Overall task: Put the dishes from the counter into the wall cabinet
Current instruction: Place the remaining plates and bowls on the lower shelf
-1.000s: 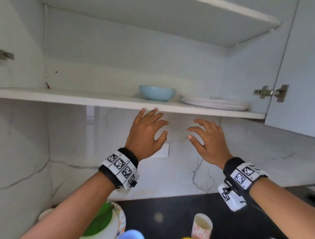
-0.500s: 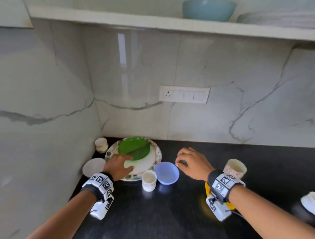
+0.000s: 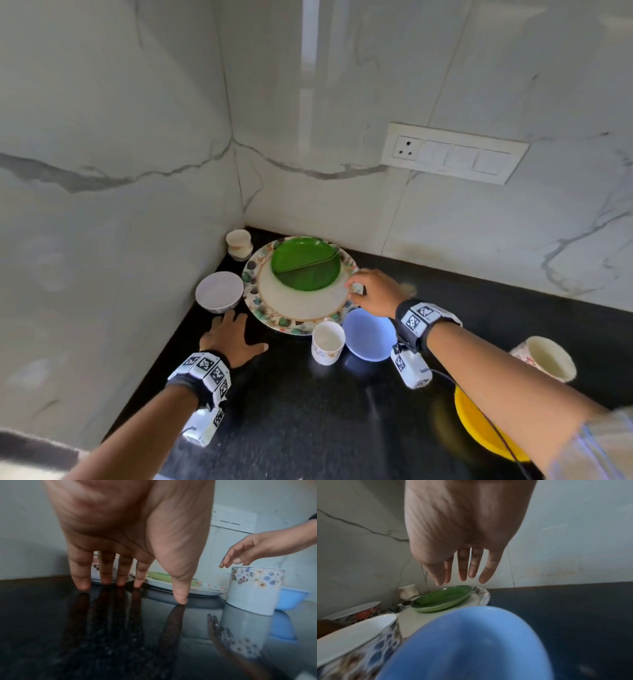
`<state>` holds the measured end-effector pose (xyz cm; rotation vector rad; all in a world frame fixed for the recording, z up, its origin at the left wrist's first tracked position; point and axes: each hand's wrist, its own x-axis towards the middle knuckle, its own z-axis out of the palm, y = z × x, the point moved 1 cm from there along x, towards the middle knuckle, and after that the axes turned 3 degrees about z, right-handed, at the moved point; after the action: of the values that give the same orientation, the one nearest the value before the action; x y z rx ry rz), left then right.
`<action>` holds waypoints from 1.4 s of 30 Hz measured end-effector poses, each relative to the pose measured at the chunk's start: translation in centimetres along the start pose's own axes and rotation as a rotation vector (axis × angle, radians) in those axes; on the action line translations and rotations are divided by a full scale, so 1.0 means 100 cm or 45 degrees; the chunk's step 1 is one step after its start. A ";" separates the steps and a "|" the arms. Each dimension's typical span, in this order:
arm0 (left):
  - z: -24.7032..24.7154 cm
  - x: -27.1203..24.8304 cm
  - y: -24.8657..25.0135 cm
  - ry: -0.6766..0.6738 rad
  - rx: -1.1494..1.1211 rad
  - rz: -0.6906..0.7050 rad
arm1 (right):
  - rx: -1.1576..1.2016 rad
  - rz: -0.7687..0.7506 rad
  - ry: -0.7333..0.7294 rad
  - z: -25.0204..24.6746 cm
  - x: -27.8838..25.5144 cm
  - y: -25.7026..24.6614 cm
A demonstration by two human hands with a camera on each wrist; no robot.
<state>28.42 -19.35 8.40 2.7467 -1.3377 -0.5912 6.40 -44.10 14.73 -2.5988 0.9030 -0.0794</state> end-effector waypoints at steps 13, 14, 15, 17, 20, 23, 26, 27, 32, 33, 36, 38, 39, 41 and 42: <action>-0.004 0.020 0.006 -0.064 0.044 0.016 | -0.449 -0.212 -0.409 0.030 0.100 -0.015; -0.003 0.021 0.005 -0.069 0.034 0.016 | -0.493 -0.217 -0.445 0.033 0.103 -0.016; -0.003 0.022 0.005 -0.069 0.026 0.018 | -0.521 -0.216 -0.467 0.036 0.104 -0.016; -0.002 0.023 0.005 -0.068 0.007 0.014 | -0.516 -0.197 -0.489 0.040 0.105 -0.017; -0.002 0.024 0.004 -0.054 -0.006 0.009 | -0.499 -0.223 -0.433 0.042 0.103 -0.016; -0.002 0.024 0.005 -0.049 -0.010 0.003 | -0.497 -0.285 -0.323 0.035 0.094 -0.017; -0.002 0.023 0.006 -0.045 -0.005 0.000 | -0.448 -0.349 -0.187 0.023 0.079 -0.022; -0.002 0.022 0.006 -0.044 -0.005 -0.005 | -0.457 -0.373 -0.127 0.019 0.076 -0.023; -0.002 0.021 0.007 -0.049 0.001 0.002 | -0.476 -0.360 0.053 -0.008 0.055 -0.031; -0.002 0.021 0.008 -0.059 0.005 0.003 | -0.432 -0.341 0.059 -0.014 0.051 -0.031; -0.006 0.017 0.009 -0.056 0.021 0.028 | -0.284 -0.286 0.056 -0.035 0.026 -0.035; -0.008 0.016 0.007 -0.060 0.038 0.037 | -0.209 -0.276 0.081 -0.047 0.008 -0.037; -0.008 0.015 0.007 -0.066 0.048 0.043 | -0.186 -0.272 0.106 -0.053 -0.004 -0.038; -0.009 0.011 0.008 -0.077 0.075 0.053 | -0.157 -0.258 0.166 -0.065 -0.025 -0.040; -0.010 0.009 0.009 -0.078 0.086 0.052 | -0.150 -0.247 0.192 -0.072 -0.034 -0.042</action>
<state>28.61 -20.74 9.18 2.7682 -1.4492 -0.6445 4.86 -41.50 23.21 -2.8155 0.7219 -0.2868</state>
